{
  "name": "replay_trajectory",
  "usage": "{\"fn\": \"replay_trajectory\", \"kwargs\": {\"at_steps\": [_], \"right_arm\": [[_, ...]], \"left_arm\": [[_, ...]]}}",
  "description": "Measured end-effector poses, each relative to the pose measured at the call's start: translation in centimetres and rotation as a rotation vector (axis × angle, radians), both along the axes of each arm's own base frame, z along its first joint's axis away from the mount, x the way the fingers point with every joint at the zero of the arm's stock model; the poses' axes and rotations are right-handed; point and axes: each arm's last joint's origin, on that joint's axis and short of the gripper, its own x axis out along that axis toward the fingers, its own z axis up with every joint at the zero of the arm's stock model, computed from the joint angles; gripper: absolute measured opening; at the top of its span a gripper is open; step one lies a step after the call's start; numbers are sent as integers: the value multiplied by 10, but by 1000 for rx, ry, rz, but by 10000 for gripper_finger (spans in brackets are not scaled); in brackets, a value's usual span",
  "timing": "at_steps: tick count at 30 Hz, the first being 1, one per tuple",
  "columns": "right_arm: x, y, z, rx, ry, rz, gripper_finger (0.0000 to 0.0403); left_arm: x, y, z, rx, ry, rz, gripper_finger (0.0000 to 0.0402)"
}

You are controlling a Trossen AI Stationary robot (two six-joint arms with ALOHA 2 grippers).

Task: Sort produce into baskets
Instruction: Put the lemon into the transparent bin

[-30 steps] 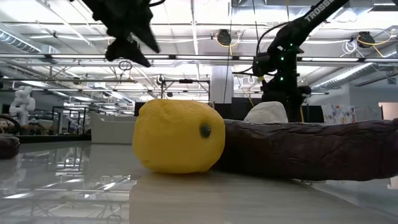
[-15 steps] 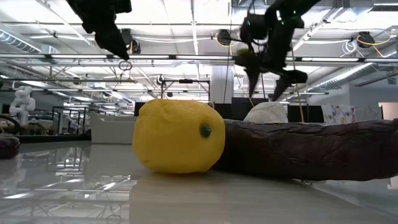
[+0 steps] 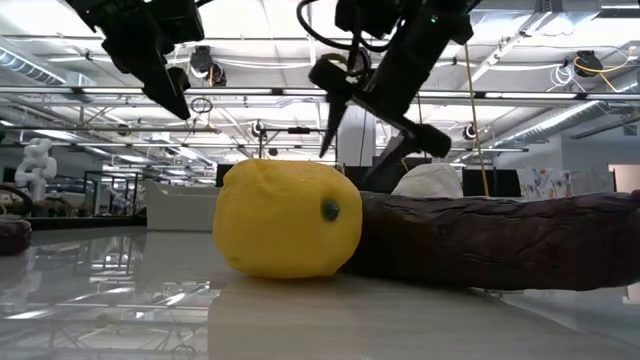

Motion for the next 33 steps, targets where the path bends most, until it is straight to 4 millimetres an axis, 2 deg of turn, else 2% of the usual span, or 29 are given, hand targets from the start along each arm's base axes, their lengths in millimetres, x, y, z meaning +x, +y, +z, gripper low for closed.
{"fn": "replay_trajectory", "kwargs": {"at_steps": [3, 8, 11, 17, 25, 29, 33], "right_arm": [[9, 4, -6, -16, -47, -17, 302], [11, 4, -18, -9, -5, -23, 302], [10, 3, -16, -10, -8, -24, 302], [8, 2, 2, -25, 122, -16, 302], [10, -13, 3, -45, 107, -35, 302], [13, -20, -4, -49, 124, -29, 302], [21, -20, -19, -57, 145, 20, 302]], "left_arm": [[0, 0, -2, 3, -7, -25, 244], [1, -1, -3, -2, -10, -27, 244], [1, -2, -2, -4, -11, -32, 244], [2, -3, -1, -3, -29, -37, 244], [5, -2, 1, -12, -61, -22, 244], [6, -2, 2, -27, -80, 0, 244], [8, -2, 4, -27, -101, 6, 244]]}}
